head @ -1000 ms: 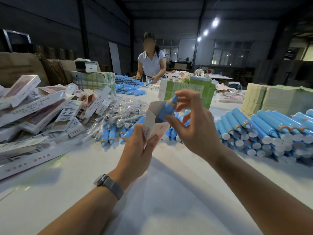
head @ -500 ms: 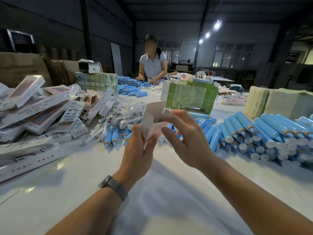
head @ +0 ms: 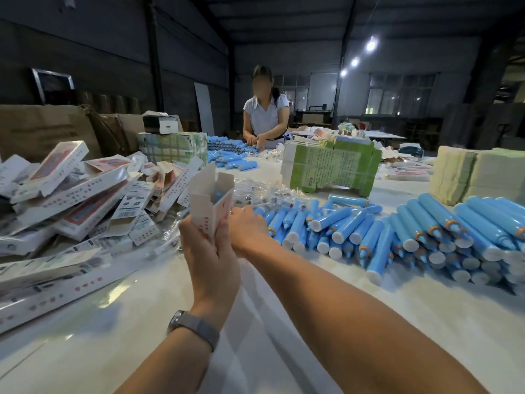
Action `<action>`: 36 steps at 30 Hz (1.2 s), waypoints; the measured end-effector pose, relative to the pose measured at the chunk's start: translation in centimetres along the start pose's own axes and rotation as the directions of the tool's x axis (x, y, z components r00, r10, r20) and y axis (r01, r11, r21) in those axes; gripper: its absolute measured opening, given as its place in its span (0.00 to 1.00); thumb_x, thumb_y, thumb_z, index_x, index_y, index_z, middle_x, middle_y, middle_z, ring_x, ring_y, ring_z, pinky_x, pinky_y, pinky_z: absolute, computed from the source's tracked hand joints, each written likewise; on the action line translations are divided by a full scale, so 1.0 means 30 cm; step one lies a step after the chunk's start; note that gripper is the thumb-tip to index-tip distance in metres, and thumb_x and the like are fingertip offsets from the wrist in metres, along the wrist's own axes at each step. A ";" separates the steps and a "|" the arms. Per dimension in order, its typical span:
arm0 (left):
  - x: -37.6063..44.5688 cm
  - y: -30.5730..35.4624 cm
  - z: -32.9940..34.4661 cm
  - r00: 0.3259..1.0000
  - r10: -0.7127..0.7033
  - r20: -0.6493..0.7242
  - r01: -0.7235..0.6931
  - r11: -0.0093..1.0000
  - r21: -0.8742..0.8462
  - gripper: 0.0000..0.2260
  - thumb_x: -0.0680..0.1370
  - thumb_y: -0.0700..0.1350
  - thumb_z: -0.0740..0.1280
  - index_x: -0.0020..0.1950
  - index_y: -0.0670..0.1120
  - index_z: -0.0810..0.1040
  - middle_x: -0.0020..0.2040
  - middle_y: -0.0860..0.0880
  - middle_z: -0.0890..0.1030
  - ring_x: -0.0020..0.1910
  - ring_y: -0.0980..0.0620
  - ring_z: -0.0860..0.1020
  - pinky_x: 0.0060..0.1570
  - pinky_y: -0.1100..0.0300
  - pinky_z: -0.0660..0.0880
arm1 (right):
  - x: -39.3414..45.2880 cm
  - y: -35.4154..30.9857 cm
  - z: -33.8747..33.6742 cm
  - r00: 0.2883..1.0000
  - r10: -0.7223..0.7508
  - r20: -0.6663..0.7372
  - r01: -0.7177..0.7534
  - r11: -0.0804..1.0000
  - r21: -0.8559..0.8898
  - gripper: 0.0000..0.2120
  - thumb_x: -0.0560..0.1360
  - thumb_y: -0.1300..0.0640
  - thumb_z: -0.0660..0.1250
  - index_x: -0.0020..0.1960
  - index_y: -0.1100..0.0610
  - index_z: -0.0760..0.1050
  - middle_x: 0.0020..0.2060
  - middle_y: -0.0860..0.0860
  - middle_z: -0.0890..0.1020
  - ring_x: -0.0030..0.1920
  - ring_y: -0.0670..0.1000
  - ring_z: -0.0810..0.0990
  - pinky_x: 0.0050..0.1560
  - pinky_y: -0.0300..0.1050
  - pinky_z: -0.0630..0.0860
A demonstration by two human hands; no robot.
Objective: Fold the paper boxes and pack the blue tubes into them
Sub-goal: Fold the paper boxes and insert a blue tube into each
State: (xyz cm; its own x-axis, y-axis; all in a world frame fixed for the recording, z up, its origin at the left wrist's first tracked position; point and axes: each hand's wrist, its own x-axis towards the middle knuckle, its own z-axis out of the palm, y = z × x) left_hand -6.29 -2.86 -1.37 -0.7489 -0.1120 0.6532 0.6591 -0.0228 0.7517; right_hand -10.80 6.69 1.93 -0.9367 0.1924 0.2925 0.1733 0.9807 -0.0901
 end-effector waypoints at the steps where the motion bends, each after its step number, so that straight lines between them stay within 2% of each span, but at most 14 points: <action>1: 0.001 -0.003 0.000 1.000 -0.004 -0.002 0.004 1.000 -0.001 0.14 0.82 0.41 0.64 0.54 0.52 0.58 0.56 0.43 0.72 0.55 0.42 0.73 0.51 0.50 0.71 | 0.011 0.003 0.010 0.999 0.037 -0.022 -0.036 0.999 0.034 0.16 0.79 0.50 0.57 0.63 0.54 0.74 0.62 0.57 0.76 0.66 0.61 0.69 0.59 0.56 0.71; 6: -0.012 -0.014 0.013 0.999 0.043 0.006 -0.043 0.999 0.005 0.12 0.81 0.40 0.65 0.54 0.47 0.61 0.53 0.44 0.72 0.48 0.48 0.72 0.41 0.72 0.68 | 0.022 0.065 -0.004 0.969 0.182 -0.164 -0.154 0.974 0.167 0.05 0.75 0.56 0.63 0.46 0.53 0.78 0.48 0.55 0.82 0.52 0.58 0.79 0.44 0.48 0.72; 8: -0.018 -0.005 0.018 0.998 0.062 0.030 -0.062 0.998 -0.013 0.12 0.81 0.40 0.65 0.54 0.48 0.61 0.52 0.47 0.72 0.45 0.51 0.71 0.40 0.73 0.68 | -0.001 0.100 -0.042 0.953 0.255 -0.161 -0.193 0.926 0.325 0.02 0.72 0.58 0.66 0.40 0.53 0.76 0.39 0.52 0.81 0.42 0.54 0.78 0.39 0.44 0.70; 10: -0.028 0.005 0.021 0.991 0.118 0.069 -0.118 0.993 -0.005 0.14 0.81 0.42 0.66 0.52 0.52 0.61 0.48 0.48 0.72 0.43 0.55 0.70 0.39 0.69 0.66 | -0.041 0.138 -0.094 0.925 0.360 -0.123 -0.235 0.795 0.559 0.07 0.69 0.60 0.68 0.35 0.53 0.73 0.31 0.49 0.77 0.31 0.48 0.76 0.33 0.43 0.71; 11: -0.035 0.011 0.021 0.984 0.151 0.095 -0.152 0.988 -0.006 0.15 0.81 0.43 0.67 0.52 0.55 0.61 0.47 0.48 0.73 0.41 0.57 0.70 0.39 0.70 0.66 | -0.069 0.156 -0.122 0.908 0.414 -0.067 -0.249 0.662 0.707 0.07 0.69 0.63 0.68 0.35 0.54 0.73 0.29 0.50 0.77 0.28 0.46 0.75 0.32 0.41 0.74; 13: -0.047 0.023 0.024 0.974 0.183 0.135 -0.183 0.983 -0.013 0.16 0.80 0.43 0.68 0.51 0.59 0.61 0.46 0.48 0.74 0.41 0.59 0.71 0.41 0.72 0.67 | -0.141 0.183 -0.171 0.895 0.431 0.114 -0.231 0.230 0.945 0.07 0.71 0.70 0.65 0.42 0.58 0.72 0.32 0.54 0.76 0.25 0.48 0.77 0.30 0.41 0.79; 15: -0.057 0.030 0.028 0.977 0.146 0.157 -0.146 0.989 -0.013 0.17 0.80 0.44 0.69 0.50 0.61 0.61 0.48 0.47 0.76 0.44 0.51 0.74 0.42 0.65 0.70 | -0.227 0.204 -0.215 0.894 0.379 0.238 -0.179 -0.186 0.966 0.12 0.72 0.73 0.63 0.48 0.59 0.69 0.35 0.57 0.76 0.27 0.52 0.80 0.32 0.41 0.81; 17: -0.064 0.029 0.032 0.979 0.120 0.167 -0.121 0.993 -0.006 0.18 0.80 0.44 0.69 0.49 0.61 0.61 0.48 0.46 0.78 0.45 0.46 0.75 0.41 0.60 0.70 | -0.306 0.230 -0.253 0.895 0.364 0.259 -0.137 -0.328 0.935 0.14 0.73 0.74 0.62 0.50 0.57 0.68 0.39 0.58 0.76 0.30 0.55 0.83 0.34 0.42 0.82; 20: -0.070 0.035 0.034 0.973 0.137 0.184 -0.136 0.991 -0.017 0.17 0.80 0.45 0.69 0.49 0.61 0.61 0.48 0.47 0.78 0.44 0.46 0.76 0.40 0.64 0.70 | -0.415 0.264 -0.303 0.905 0.390 0.168 -0.095 -0.200 0.975 0.16 0.73 0.71 0.66 0.54 0.54 0.69 0.39 0.55 0.81 0.35 0.54 0.84 0.34 0.41 0.80; 23: -0.085 0.054 0.034 0.960 0.138 0.243 -0.131 0.990 -0.046 0.13 0.77 0.51 0.66 0.49 0.61 0.61 0.49 0.44 0.79 0.46 0.42 0.77 0.45 0.48 0.75 | -0.494 0.281 -0.339 0.902 0.430 0.022 -0.029 0.008 1.000 0.12 0.74 0.66 0.66 0.53 0.52 0.71 0.33 0.49 0.83 0.35 0.50 0.81 0.32 0.38 0.71; 26: -0.099 0.064 0.032 0.942 0.181 0.282 -0.180 0.983 -0.031 0.11 0.77 0.51 0.65 0.50 0.59 0.61 0.47 0.44 0.79 0.44 0.42 0.76 0.43 0.46 0.74 | -0.539 0.261 -0.385 0.908 0.396 -0.136 0.073 0.169 0.983 0.07 0.75 0.63 0.65 0.50 0.53 0.75 0.34 0.48 0.83 0.36 0.50 0.80 0.32 0.38 0.72; 29: -0.105 0.067 0.029 0.932 0.185 0.311 -0.187 0.982 -0.025 0.12 0.77 0.51 0.65 0.49 0.62 0.61 0.46 0.46 0.78 0.42 0.45 0.75 0.41 0.53 0.72 | -0.569 0.225 -0.429 0.888 0.324 -0.325 0.223 0.314 0.923 0.08 0.71 0.60 0.66 0.48 0.51 0.78 0.33 0.47 0.81 0.37 0.50 0.80 0.35 0.39 0.76; 33: -0.103 0.060 0.026 0.931 0.166 0.324 -0.169 0.985 -0.017 0.11 0.76 0.51 0.65 0.49 0.60 0.62 0.44 0.51 0.77 0.40 0.60 0.73 0.37 0.70 0.67 | -0.599 0.180 -0.446 0.812 0.229 -0.536 0.395 0.460 0.795 0.21 0.71 0.66 0.71 0.57 0.48 0.70 0.39 0.61 0.77 0.36 0.55 0.80 0.37 0.43 0.80; 36: -0.110 0.058 0.028 0.929 0.143 0.341 -0.145 0.989 -0.021 0.11 0.76 0.51 0.65 0.48 0.58 0.62 0.43 0.51 0.77 0.40 0.58 0.74 0.36 0.70 0.67 | -0.608 0.170 -0.453 0.740 0.239 -0.628 0.463 0.496 0.735 0.24 0.71 0.70 0.74 0.55 0.50 0.66 0.36 0.54 0.76 0.35 0.58 0.80 0.38 0.51 0.81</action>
State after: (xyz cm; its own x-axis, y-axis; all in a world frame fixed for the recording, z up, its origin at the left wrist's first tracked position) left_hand -2.73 -1.69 -2.14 -0.6248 0.2317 0.7456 0.7621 -0.0266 0.6469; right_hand 11.29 8.63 9.09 -0.4608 0.3982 0.7932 -0.5715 0.5507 -0.6084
